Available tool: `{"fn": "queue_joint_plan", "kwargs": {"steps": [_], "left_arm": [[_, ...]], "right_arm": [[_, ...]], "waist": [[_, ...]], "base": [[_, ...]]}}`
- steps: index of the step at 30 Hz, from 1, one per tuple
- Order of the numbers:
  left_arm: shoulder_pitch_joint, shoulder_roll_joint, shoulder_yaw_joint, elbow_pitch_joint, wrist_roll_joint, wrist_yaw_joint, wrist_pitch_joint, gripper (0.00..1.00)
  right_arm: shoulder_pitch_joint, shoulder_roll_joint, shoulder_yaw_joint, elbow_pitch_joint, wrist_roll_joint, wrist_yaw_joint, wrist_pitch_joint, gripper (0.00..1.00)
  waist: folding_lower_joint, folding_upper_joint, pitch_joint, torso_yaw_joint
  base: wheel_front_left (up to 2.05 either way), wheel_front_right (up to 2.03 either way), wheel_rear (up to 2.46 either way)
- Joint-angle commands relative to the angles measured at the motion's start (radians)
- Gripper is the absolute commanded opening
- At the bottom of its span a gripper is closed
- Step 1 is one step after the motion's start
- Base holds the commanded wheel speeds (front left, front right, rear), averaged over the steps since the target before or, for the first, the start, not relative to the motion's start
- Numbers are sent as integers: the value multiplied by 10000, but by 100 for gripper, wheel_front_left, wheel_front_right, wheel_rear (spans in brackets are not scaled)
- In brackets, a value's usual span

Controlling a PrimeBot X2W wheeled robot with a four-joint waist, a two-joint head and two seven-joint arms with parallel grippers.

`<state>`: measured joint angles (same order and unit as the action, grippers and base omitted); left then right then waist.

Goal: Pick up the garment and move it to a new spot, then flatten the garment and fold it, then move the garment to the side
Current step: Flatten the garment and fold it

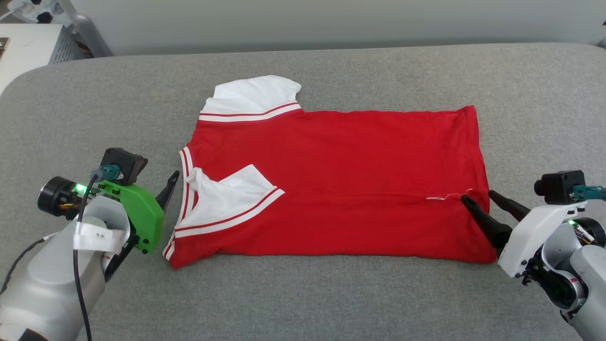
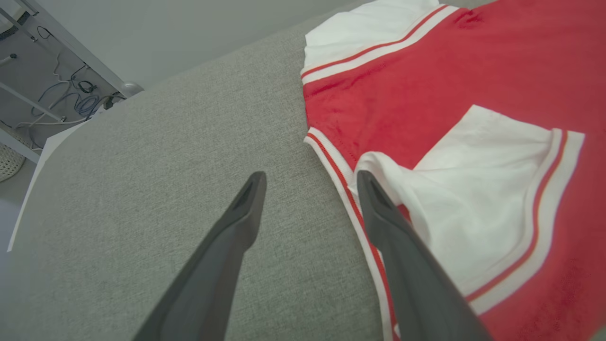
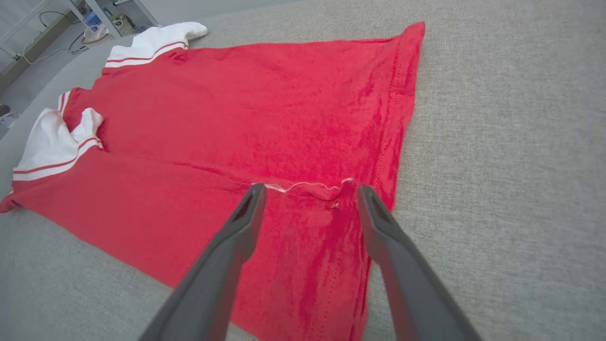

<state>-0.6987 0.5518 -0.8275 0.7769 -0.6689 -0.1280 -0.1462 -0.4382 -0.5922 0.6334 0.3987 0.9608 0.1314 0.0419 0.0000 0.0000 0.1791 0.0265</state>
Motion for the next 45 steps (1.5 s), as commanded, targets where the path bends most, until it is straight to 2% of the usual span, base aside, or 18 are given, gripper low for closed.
{"fn": "queue_joint_plan", "kwargs": {"steps": [1,4,9,12,17,22,29,35,36,37,38,39,45], "left_arm": [[-288,264,-286,-399,-273,-26,421,100],[-475,784,-814,-1385,-1147,-26,1612,100],[-849,1636,-1576,-2840,-2758,-26,4173,100],[-993,1930,-1955,-3357,-3549,-26,5705,100],[-1022,2048,-2327,-3656,-4292,-26,7014,100],[-859,2024,-2744,-3551,-4474,-26,7632,100],[-476,1896,-3175,-2843,-4424,-27,7676,100],[-91,1512,-3593,-2226,-4461,-27,7530,100],[3,1383,-3647,-2036,-4587,-27,7431,91],[22,1333,-3650,-1969,-4642,-27,7313,55],[41,1297,-3638,-1913,-4703,-27,7204,7],[59,1265,-3637,-1879,-4784,-27,7100,0],[-222,1587,-3854,-2121,-4496,-27,6435,0]], "right_arm": [[176,-22,-62,-133,-105,-7,-88,100],[320,-14,-163,-355,-212,-7,-75,100],[513,35,-379,-731,-463,-7,90,100],[562,87,-504,-918,-604,-7,265,100],[563,179,-661,-1160,-778,-7,489,100],[527,264,-803,-1289,-903,-7,672,100],[491,382,-837,-1407,-1015,-7,810,100],[513,415,-904,-1411,-1037,-7,839,100],[526,404,-934,-1430,-1057,-7,880,100],[517,375,-955,-1464,-1075,-7,897,100],[508,350,-976,-1490,-1085,-7,914,100],[489,308,-996,-1520,-1112,-7,939,100],[351,-296,-969,-1891,-1327,-7,1611,100]], "waist": [[0,0,-234,159],[0,0,-349,206],[0,0,-423,220],[0,0,-395,163],[0,0,-236,-13],[0,0,6,-264],[0,0,262,-543],[0,0,297,-604],[0,0,235,-590],[0,0,199,-584],[0,0,160,-578],[0,0,83,-567],[0,0,-249,-474]], "base": [[0,0,0],[0,0,0],[0,0,0],[0,0,0],[0,0,0],[0,0,0],[0,0,0],[0,0,0],[0,0,0],[0,0,0],[0,0,0],[0,0,0],[0,0,0]]}}
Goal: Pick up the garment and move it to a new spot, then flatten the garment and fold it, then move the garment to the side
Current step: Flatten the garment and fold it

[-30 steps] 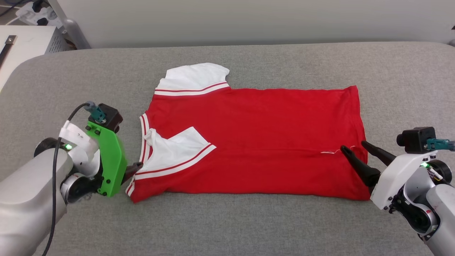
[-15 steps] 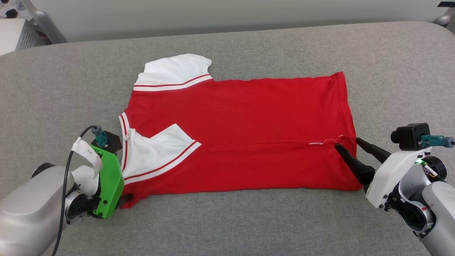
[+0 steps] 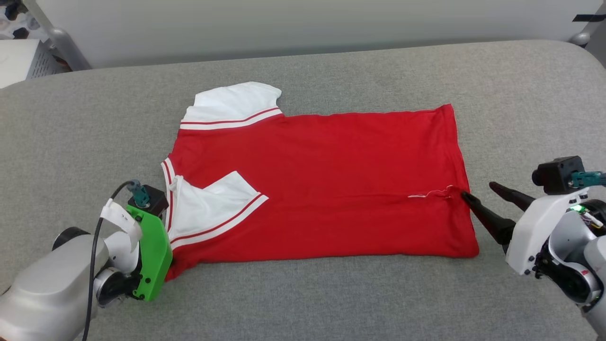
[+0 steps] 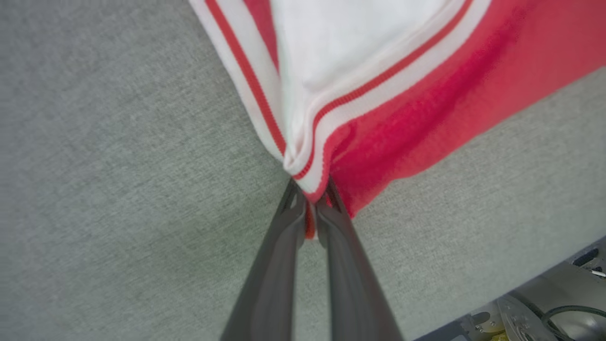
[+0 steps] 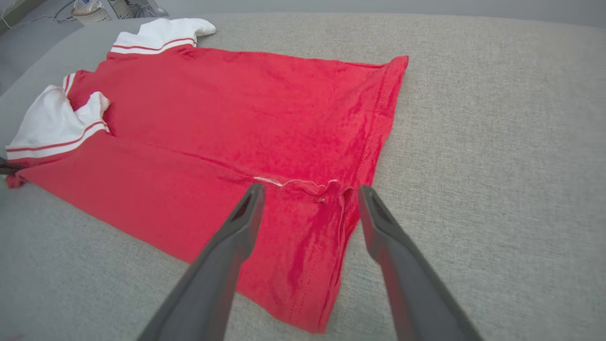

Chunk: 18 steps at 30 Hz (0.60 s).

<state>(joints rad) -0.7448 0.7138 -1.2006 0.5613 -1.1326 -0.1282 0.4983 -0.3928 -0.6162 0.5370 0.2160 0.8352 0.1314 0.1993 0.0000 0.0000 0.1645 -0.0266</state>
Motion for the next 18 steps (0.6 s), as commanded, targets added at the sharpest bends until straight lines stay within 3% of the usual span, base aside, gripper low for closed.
{"fn": "queue_joint_plan", "kwargs": {"steps": [1,11,18], "left_arm": [[206,19,-148,-37,160,-25,-102,0],[-335,318,-348,-768,395,-25,-742,0],[-704,293,-453,-1050,669,-25,-884,0]], "right_arm": [[-134,-192,-1,-152,-68,-7,206,100],[-221,-1685,321,-1141,660,-7,4049,100],[-226,-1517,301,-1093,538,-7,5544,100]], "waist": [[0,0,-140,77],[0,0,-344,403],[0,0,-125,590]], "base": [[0,0,0],[0,0,0],[0,0,0]]}}
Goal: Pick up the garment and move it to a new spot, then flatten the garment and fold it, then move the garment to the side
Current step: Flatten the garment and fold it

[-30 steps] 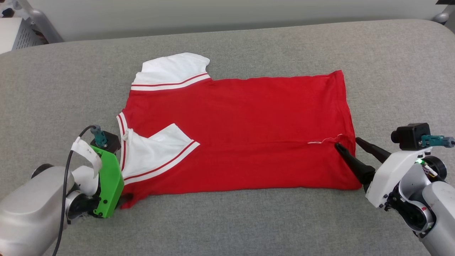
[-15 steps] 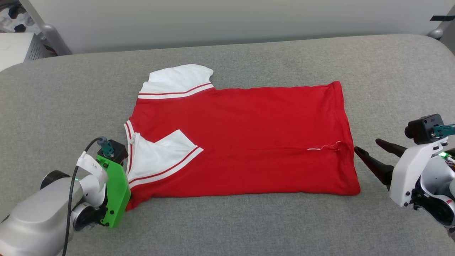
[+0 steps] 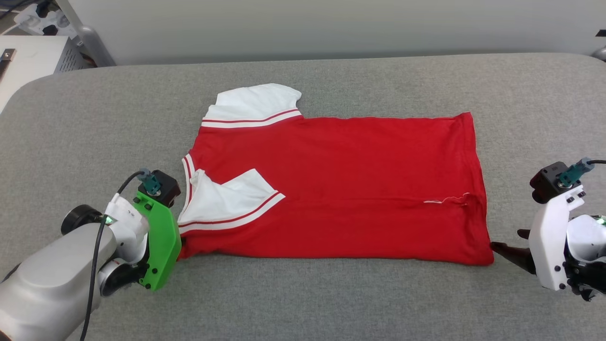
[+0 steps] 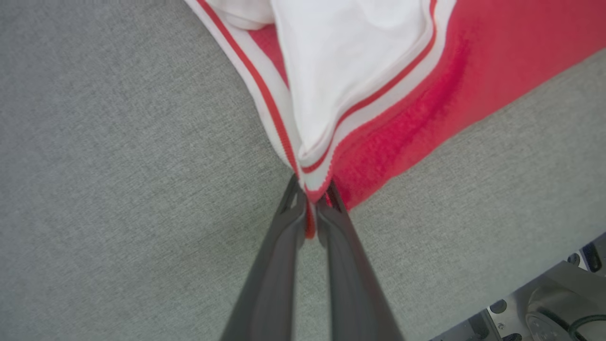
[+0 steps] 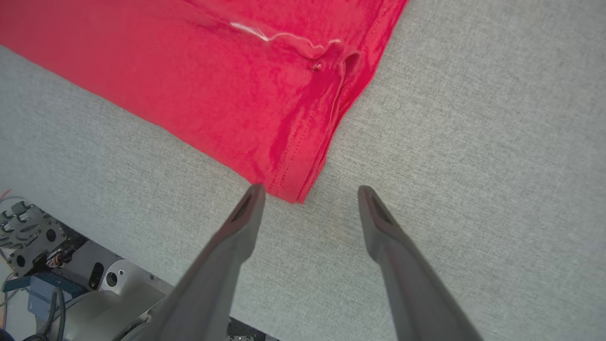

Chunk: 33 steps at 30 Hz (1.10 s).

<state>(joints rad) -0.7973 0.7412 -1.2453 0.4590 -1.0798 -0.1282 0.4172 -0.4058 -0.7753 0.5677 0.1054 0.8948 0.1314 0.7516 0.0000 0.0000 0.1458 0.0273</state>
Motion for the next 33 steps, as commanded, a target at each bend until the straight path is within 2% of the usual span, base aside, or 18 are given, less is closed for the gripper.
{"fn": "queue_joint_plan", "kwargs": {"steps": [1,6,10,18,19,26,28,33], "left_arm": [[-231,2,-19,-49,184,-25,-86,0],[-426,-127,-75,-126,366,-25,-140,0],[-553,-232,-97,-138,445,-25,-221,0],[-517,-369,-156,16,574,-25,-430,0],[-397,-374,-175,91,523,-25,-478,0],[-166,-241,-220,80,363,-25,-414,0],[-20,80,-232,-156,249,-25,-471,0],[311,536,-254,-583,217,-25,-407,0]], "right_arm": [[-111,190,-42,123,-148,-7,89,100],[-122,762,-158,894,-592,-7,77,100],[-66,1253,-206,1653,-871,-7,-365,100],[142,1879,377,2762,-1034,-7,-949,100],[105,1895,594,2865,-991,-7,-1293,0],[60,1535,739,2545,-784,-7,-2176,0],[246,1216,518,2109,-579,-7,-2661,0],[664,807,218,1479,-371,-7,-2805,0]], "waist": [[0,0,116,81],[0,0,333,239],[0,0,529,364],[0,0,711,464],[0,0,604,404],[0,0,120,248],[0,0,-233,163],[0,0,-583,88]], "base": [[0,0,0],[0,0,0],[0,0,0],[0,0,0],[0,0,0],[0,0,0],[0,0,0],[0,0,0]]}}
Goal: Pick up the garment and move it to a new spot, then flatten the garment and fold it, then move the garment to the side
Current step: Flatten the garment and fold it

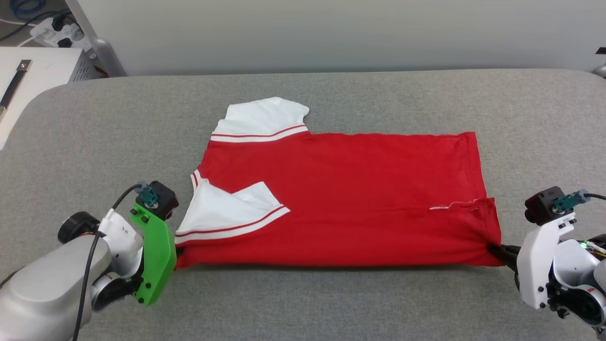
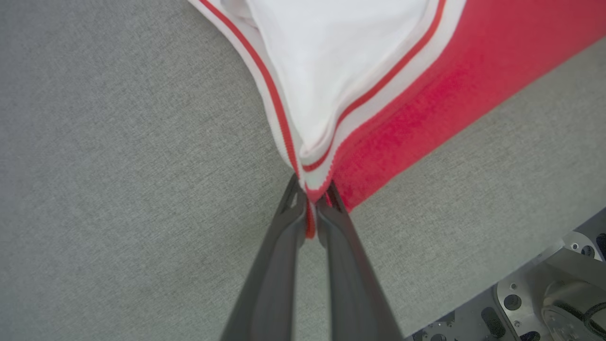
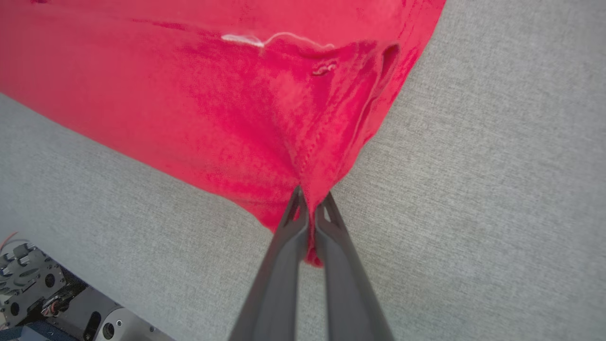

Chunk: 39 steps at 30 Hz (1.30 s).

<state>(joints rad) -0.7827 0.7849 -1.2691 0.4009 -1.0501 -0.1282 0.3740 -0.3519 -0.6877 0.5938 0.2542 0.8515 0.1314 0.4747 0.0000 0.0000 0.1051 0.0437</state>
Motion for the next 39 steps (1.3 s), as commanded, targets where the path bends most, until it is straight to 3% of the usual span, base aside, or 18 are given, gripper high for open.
{"fn": "queue_joint_plan", "kwargs": {"steps": [1,14,25,26,27,28,36,39], "left_arm": [[269,190,-22,-143,-93,-25,65,0],[1480,754,-66,-1426,-216,343,495,0],[1814,518,-35,-831,-285,461,364,2],[1814,492,-13,-770,-285,497,313,71],[1803,459,18,-715,-265,521,217,100],[1803,442,34,-681,-265,522,167,100],[1460,823,286,-1004,265,735,-581,100],[1065,1030,570,-1234,698,1015,-1162,100]], "right_arm": [[233,-157,-110,-151,88,-7,-13,0],[1713,-567,-1098,-1029,271,-7,685,0],[2294,-1,-1481,-528,-175,-7,636,0],[2306,84,-1515,-486,-217,-7,524,31],[2340,194,-1560,-428,-228,-7,393,85],[2370,272,-1606,-410,-249,-7,260,100],[2626,824,-2836,-728,-1075,-7,-1774,100],[2633,1449,-3881,-1067,-1911,-7,-3056,100]], "waist": [[0,0,-230,-90],[0,0,-203,-142],[0,0,108,-172],[0,0,94,-165],[0,0,46,-149],[0,0,-5,-137],[0,0,-578,-36],[0,0,-686,-111]], "base": [[0,0,0],[0,0,0],[0,0,0],[0,0,0],[0,0,0],[0,0,0],[0,0,0],[0,0,0]]}}
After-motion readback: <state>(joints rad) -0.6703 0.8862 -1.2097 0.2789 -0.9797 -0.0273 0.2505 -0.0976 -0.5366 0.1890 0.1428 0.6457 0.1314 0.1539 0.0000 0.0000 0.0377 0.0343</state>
